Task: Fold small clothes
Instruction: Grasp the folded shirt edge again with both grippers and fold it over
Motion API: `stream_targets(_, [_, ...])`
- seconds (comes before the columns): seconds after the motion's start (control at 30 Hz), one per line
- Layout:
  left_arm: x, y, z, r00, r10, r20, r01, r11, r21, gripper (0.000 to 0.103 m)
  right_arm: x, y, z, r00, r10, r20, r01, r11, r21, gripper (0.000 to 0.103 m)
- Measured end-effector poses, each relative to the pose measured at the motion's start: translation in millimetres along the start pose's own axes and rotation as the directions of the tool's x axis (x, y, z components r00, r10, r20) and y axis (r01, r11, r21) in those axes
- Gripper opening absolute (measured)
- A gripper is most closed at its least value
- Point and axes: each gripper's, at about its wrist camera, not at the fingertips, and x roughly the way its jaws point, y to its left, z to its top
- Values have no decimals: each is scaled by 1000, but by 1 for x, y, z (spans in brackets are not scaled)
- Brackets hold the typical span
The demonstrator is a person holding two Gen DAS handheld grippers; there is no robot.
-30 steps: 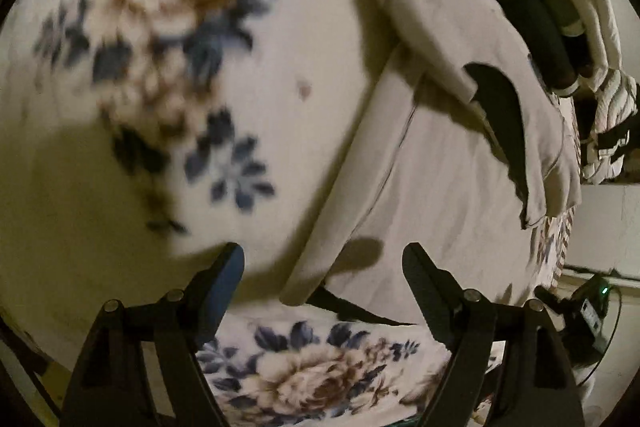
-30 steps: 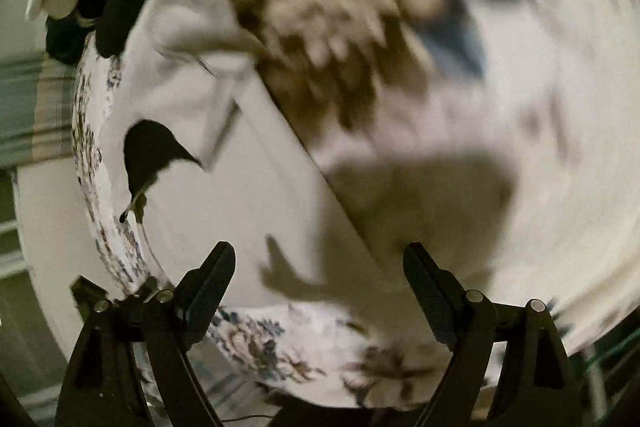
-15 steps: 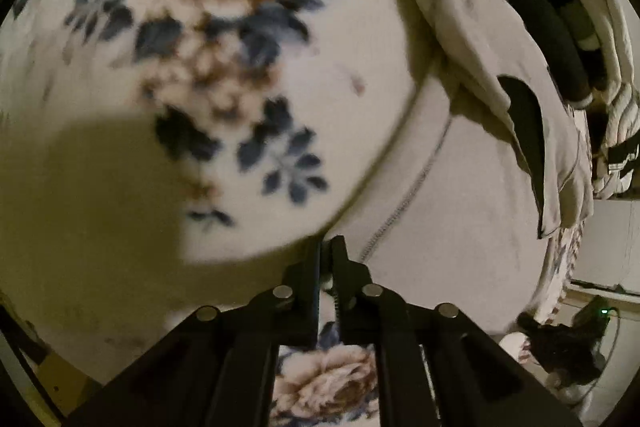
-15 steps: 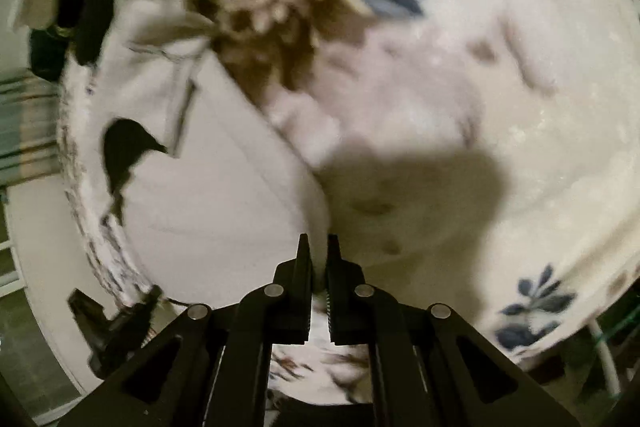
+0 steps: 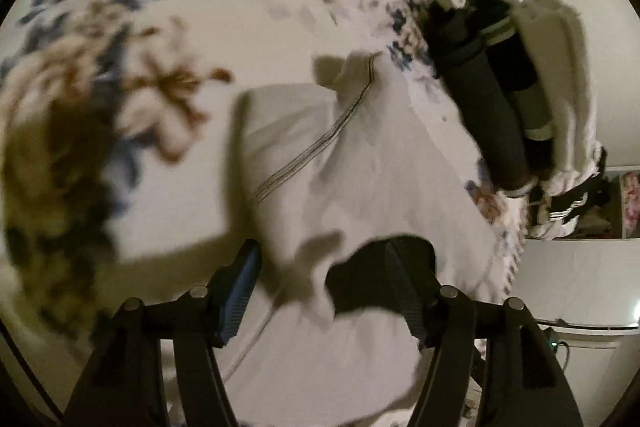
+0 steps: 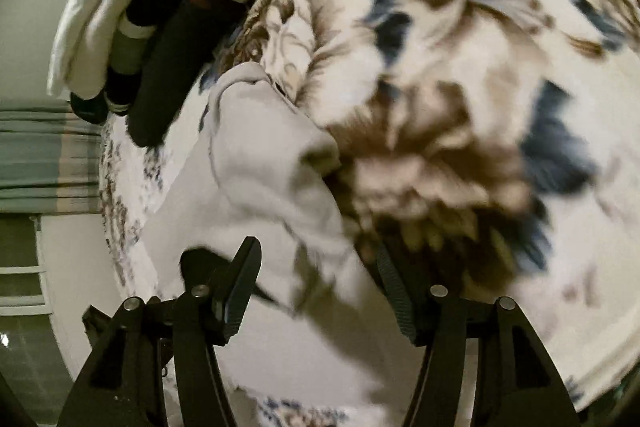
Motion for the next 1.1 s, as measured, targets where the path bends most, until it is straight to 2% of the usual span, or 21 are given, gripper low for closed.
stream_targets(0.07, [9,-10,2,999,45,23,-46,998,40,55,17,6,3,1000,-9,-1,9,1000,1,60])
stream_targets(0.1, [10,-13,1,997,62,41,-64,996,63,28,28,13,0,1000,-20,11,20,1000,8,43])
stream_targets(0.13, [10,-15,0,996,79,51,-83,992,90,9,31,13,2,999,-31,21,31,999,9,21])
stream_targets(0.2, [0,-16,-5,992,89,92,-100,987,127,8,34,17,1,998,-56,40,56,998,1,14])
stream_targets(0.27, [-12,-17,-8,988,86,128,-105,983,149,7,28,23,-2,994,-78,75,79,997,-15,12])
stream_targets(0.37, [-37,-19,-16,984,55,168,-81,985,154,5,13,36,-12,992,-65,104,68,997,-29,11])
stream_targets(0.57, [-85,-21,-39,984,3,178,-22,994,108,5,-41,43,-41,994,-34,99,40,997,-61,10])
stream_targets(0.7, [-88,-2,-64,995,20,102,-26,998,60,5,-59,26,-68,997,-73,38,76,995,-60,10])
stream_targets(0.83, [-72,24,-89,996,86,23,-86,996,26,5,-57,-3,-91,990,-140,-31,138,989,-56,10])
stream_targets(0.93, [-48,43,-100,990,139,-35,-138,990,34,6,-41,-24,-105,978,-191,-80,187,981,-53,10])
stream_targets(0.97, [-38,48,-100,988,140,-67,-139,990,27,8,-35,-29,-107,975,-200,-100,194,979,-59,10])
stream_targets(1.0, [-29,55,-100,983,152,-106,-152,988,9,10,-21,-38,-109,966,-207,-157,200,978,-57,11])
stream_targets(1.07, [-31,56,-100,978,167,-123,-168,986,0,16,-8,-48,-108,948,-238,-210,231,971,-59,18])
stream_targets(1.1, [-39,53,-98,979,169,-115,-170,985,9,27,-8,-50,-106,933,-281,-223,269,959,-82,20])
